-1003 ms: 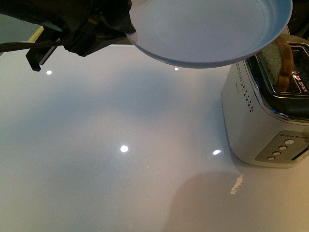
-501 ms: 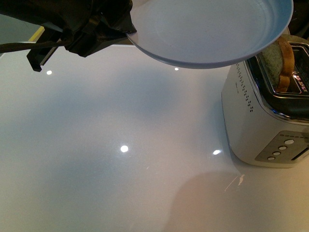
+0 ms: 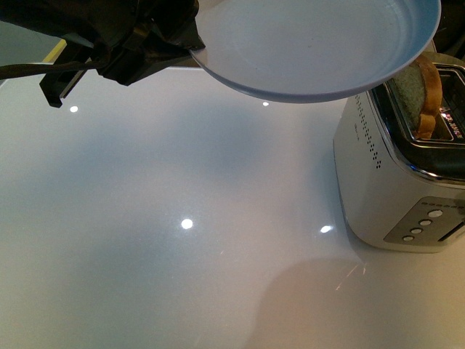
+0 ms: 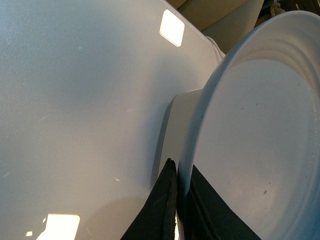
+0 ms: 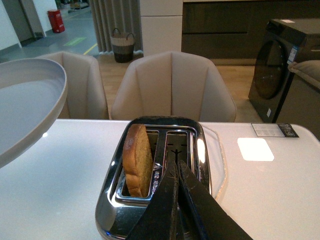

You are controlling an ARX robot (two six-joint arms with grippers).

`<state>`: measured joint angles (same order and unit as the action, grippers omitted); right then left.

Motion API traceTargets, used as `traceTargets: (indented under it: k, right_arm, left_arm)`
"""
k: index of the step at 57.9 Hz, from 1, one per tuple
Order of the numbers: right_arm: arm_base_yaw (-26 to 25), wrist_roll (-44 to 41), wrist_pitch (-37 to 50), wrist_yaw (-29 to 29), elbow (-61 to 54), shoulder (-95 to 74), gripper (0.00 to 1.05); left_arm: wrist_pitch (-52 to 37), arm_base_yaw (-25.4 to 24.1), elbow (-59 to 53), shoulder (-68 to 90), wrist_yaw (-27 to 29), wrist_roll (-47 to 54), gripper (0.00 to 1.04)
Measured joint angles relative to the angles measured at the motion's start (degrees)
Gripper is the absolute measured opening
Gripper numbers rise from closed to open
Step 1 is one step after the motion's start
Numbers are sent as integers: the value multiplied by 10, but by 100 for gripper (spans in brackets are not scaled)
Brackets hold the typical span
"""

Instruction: Left arm holds plate, right arm toasts bread

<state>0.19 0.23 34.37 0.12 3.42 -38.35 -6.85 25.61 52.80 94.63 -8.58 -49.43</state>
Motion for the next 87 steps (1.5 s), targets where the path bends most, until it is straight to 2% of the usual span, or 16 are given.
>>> traceTargets:
  k: [8,20,33,69,75,87]
  right_arm:
    - [0,0,4,0,-24,27,2]
    - [0,0,-84,-1,-24,121,2]
    - [0,0,-142,-1,-24,182,2]
    - [0,0,-242,-1,-24,282,2]
    - [0,0,-332,0,-24,353,2]
    - [0,0,-342,0,-24,379,2]
  left_arm:
    - [0,0,0,0,0,0,3]
    - [0,0,0,0,0,0,3]
    - [0,0,0,0,0,0,3]
    - [0,0,0,0,0,0,3]
    - [0,0,0,0,0,0,3]
    - [0,0,0,0,0,0,3]
